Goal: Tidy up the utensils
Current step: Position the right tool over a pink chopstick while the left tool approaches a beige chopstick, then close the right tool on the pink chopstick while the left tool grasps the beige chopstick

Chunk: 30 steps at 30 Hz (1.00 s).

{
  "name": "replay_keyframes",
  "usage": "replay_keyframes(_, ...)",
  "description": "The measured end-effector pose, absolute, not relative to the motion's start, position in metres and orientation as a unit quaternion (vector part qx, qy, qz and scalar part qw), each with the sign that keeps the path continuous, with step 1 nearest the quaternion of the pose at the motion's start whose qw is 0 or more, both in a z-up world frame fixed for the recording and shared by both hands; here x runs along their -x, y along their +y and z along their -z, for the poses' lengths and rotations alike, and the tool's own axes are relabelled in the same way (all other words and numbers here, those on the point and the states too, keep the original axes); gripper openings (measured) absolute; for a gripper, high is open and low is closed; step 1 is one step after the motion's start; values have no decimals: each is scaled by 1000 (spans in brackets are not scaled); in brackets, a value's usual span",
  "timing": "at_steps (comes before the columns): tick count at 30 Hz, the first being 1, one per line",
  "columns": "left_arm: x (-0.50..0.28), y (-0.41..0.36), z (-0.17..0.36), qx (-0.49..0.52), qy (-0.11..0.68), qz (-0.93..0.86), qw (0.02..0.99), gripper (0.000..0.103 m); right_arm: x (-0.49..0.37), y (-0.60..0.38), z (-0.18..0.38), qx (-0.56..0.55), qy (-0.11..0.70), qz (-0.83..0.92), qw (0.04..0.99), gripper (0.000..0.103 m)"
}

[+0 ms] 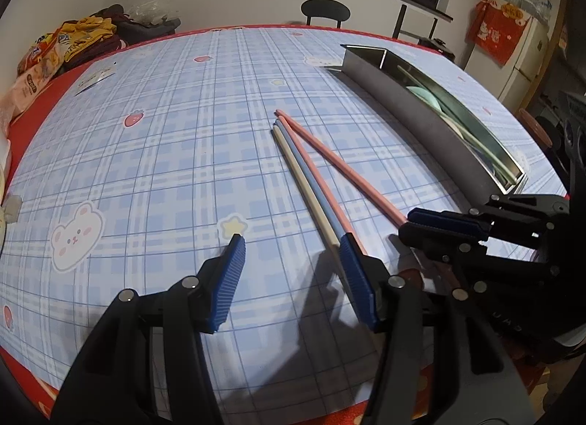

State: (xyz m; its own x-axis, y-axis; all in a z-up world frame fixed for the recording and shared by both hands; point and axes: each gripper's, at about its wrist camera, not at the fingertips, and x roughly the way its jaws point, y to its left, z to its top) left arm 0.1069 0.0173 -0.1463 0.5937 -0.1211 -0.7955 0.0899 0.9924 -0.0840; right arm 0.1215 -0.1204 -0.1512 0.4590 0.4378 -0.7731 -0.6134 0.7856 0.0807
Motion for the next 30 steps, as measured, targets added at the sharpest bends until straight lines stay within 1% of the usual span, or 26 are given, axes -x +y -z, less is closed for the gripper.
replay_keyframes(6,-108,16,147,12,446,52,893,60,-121,-121,151,103,418,-316,846,16)
replay_keyframes(10,-106,18,147,13,446,49,894,60,-121,-120,151,101,418,-316,846,16)
replay_keyframes(13,-110,17,148,7,450,41,892,66,-120,-120,151,100,418,-316,846,16)
replay_keyframes(15,-113,15,148,5,451,44,891,68,-120,-121,151,101,418,-316,846,16)
replay_keyframes(25,-117,13,148,-8,455,40,890,70,-121,-121,151,101,418,-315,846,16)
replay_keyframes(28,-120,11,148,-57,464,33,883,66,-121,-121,151,97,419,-315,846,16)
replay_keyframes(30,-120,18,148,-62,467,31,882,66,-121,-121,151,98,418,-314,847,16)
